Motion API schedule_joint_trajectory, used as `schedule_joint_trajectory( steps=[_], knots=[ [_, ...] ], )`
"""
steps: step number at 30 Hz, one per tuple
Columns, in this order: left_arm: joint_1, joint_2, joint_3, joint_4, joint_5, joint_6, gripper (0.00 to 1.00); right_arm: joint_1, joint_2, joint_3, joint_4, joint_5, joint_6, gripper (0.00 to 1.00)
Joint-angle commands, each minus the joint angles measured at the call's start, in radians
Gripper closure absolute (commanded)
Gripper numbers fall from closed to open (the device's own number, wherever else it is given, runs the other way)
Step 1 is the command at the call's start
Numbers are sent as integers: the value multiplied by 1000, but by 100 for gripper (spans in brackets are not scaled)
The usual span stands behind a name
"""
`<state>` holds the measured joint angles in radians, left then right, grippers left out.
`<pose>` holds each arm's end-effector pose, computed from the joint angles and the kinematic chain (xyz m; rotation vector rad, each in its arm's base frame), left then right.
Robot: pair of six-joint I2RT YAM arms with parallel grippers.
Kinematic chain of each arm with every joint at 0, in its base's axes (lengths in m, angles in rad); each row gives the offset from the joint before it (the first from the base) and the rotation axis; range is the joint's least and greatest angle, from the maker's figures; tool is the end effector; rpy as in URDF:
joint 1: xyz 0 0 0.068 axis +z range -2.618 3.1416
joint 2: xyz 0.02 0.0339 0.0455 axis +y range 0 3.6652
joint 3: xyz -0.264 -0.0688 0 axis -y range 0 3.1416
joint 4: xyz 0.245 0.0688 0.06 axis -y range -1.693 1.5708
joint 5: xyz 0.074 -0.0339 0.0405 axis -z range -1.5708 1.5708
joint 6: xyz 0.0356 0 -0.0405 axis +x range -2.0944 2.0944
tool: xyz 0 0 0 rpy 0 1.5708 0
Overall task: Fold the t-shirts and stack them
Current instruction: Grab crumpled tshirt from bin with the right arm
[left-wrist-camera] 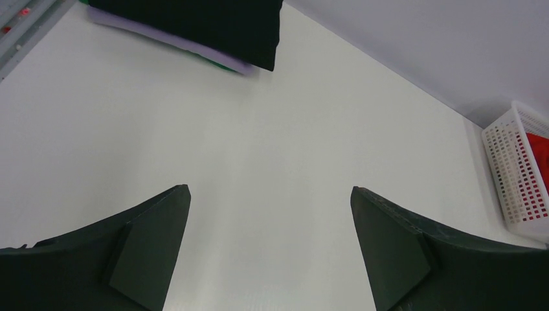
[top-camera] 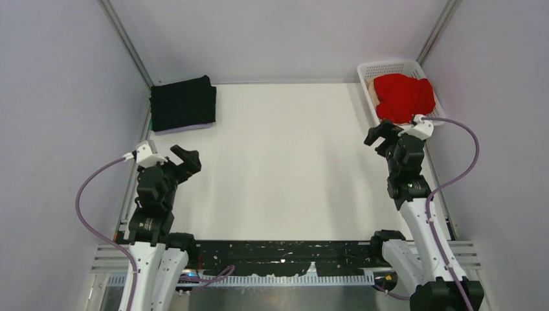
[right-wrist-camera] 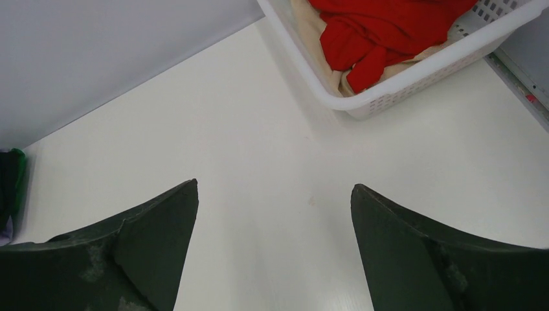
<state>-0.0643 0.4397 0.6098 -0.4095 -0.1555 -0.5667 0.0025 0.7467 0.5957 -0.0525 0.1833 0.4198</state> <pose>0.1186 -0.0021 0.3006 -0.5586 1.7300 -0.3078 0.1842 -0.0060 0.2932 0.4958 1.7023 0.1430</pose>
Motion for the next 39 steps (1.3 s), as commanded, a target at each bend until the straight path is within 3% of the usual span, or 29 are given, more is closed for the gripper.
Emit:
schedule_joint_trajectory(
  steps=[1, 6, 16, 20, 23, 30, 32, 33, 34, 35, 37, 39],
  knots=[
    [1, 15, 58, 15, 27, 23, 1, -2, 152, 204, -36, 24, -63, 5],
    [0, 31, 30, 48, 23, 8, 1, -12, 483, 510, -178, 135, -92, 5],
    [1, 102, 14, 80, 6, 2, 1, -78, 1255, 1302, -404, 388, -71, 5],
    [0, 115, 1, 108, 21, 3, 1, -107, 1440, 1527, -425, 343, -31, 2],
    [2, 121, -4, 118, 13, -3, 1, -124, 1562, 1600, -419, 312, -24, 0],
    [1, 127, -26, 132, -20, -23, 1, -164, 1695, 1671, -388, 163, 44, 18],
    [2, 131, -23, 128, -27, -23, 1, -167, 1704, 1672, -382, 151, 47, 33],
    [1, 131, -21, 124, -29, -21, 1, -169, 1704, 1671, -381, 153, 47, 49],
    [2, 130, -20, 121, -33, -20, 1, -170, 1702, 1671, -380, 155, 45, 58],
    [2, 131, -19, 118, -36, -19, 1, -170, 1698, 1671, -380, 161, 41, 80],
    [1, 128, -18, 110, -41, -21, 1, -172, 1679, 1669, -373, 168, 34, 93],
    [2, 125, -18, 105, -41, -22, 1, -173, 1630, 1667, -366, 163, 21, 95]
  ],
)
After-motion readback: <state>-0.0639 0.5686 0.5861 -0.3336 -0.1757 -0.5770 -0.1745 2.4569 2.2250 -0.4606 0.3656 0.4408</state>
